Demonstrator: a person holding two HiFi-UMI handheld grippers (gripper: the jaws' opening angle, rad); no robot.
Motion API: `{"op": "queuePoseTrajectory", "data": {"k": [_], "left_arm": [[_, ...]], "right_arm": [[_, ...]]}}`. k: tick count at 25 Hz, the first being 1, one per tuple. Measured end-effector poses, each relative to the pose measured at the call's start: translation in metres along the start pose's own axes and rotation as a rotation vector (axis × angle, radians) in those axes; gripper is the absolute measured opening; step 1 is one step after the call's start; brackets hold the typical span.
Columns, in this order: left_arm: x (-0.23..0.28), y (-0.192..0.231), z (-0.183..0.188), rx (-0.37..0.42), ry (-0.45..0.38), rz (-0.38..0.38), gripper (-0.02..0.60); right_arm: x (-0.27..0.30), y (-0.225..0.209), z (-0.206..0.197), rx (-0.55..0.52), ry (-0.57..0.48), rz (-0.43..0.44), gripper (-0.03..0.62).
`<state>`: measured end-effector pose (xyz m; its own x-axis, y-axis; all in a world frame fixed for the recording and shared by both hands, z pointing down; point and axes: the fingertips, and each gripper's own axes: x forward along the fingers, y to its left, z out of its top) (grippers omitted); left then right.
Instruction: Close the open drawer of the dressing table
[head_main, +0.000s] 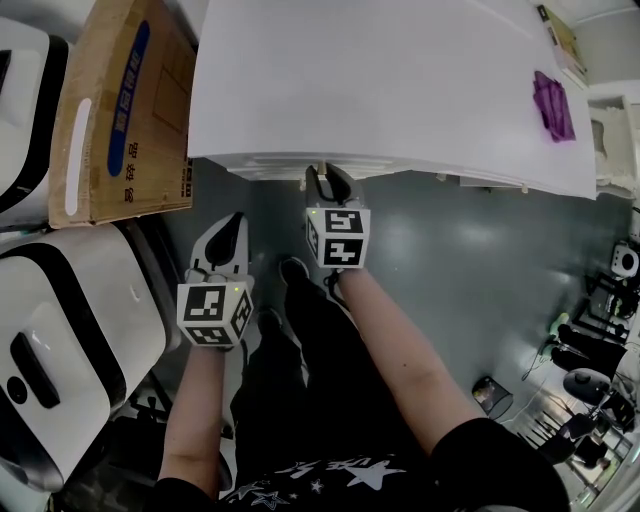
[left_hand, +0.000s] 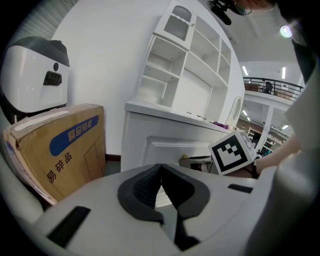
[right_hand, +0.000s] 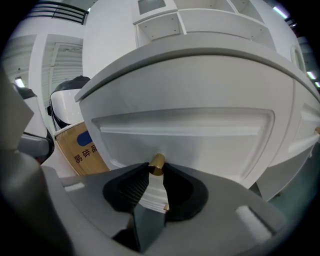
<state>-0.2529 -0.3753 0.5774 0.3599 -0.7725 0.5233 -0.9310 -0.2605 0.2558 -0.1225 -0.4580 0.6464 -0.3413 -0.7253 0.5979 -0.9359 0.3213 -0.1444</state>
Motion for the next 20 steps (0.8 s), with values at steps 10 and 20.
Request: {"op": "queuePoseTrajectory", "data": {"k": [10,20], "left_arm": [[-0.027,-0.007,0.005,0.003,-0.036,-0.021,0.009],[-0.105,-0.025,0.014,0.023,-0.076,-0.106,0.009]], "right_arm": [[-0.027,0.000,-0.004,0.048,0.005,-0.069,0.100],[-0.155,0.021,-0.018,0.085,-0.076,-0.144,0.121]]}}
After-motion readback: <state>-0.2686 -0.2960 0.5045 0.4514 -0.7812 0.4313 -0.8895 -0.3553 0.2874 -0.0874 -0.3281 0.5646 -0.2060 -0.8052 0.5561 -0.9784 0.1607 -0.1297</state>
